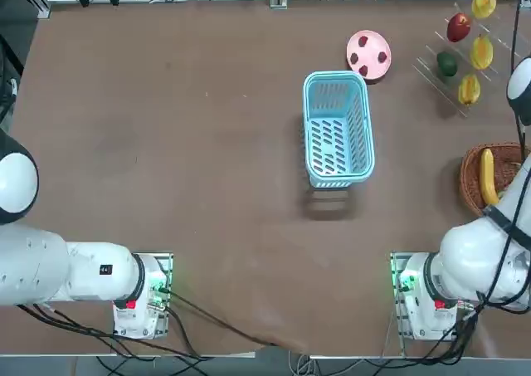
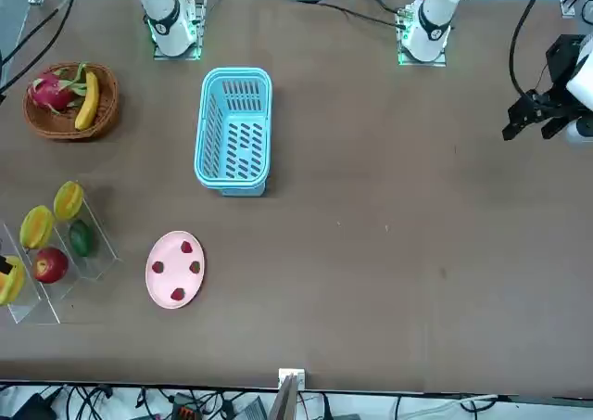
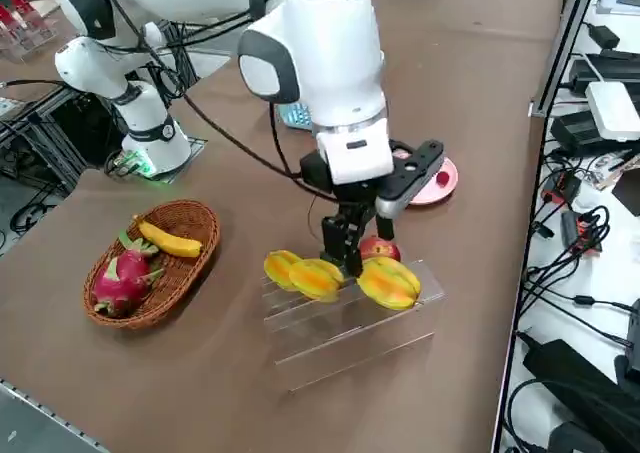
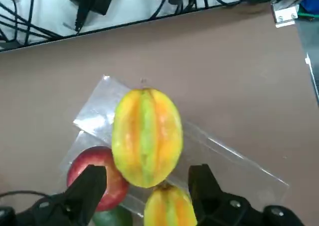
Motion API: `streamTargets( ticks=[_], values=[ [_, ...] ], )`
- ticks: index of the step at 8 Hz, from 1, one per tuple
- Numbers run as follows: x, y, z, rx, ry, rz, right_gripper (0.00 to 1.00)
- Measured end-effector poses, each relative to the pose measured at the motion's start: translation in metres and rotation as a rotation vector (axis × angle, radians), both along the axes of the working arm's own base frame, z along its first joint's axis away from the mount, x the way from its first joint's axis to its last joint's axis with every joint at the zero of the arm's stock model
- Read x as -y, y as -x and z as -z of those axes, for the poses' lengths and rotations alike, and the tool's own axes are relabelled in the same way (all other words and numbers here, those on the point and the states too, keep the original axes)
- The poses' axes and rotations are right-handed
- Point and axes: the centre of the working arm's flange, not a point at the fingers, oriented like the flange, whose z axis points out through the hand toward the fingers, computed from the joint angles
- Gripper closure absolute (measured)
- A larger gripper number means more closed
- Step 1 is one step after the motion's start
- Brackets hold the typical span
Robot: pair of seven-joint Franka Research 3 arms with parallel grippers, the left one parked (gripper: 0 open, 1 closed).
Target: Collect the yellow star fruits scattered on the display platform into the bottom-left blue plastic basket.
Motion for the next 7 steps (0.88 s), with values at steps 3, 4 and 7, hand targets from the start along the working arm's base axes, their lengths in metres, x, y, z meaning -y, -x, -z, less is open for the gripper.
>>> streamTargets(
  ticks=[3, 4, 7],
  values=[
    [0.002, -0.007, 0.02, 0.025, -0.019, 0.004, 0.0],
    [0.002, -0.009, 0.024, 0.031, -0.021, 0.005, 0.0],
    [0.006, -0.009, 0.022, 0.04, -0.02, 0.01, 0.03]
  ],
)
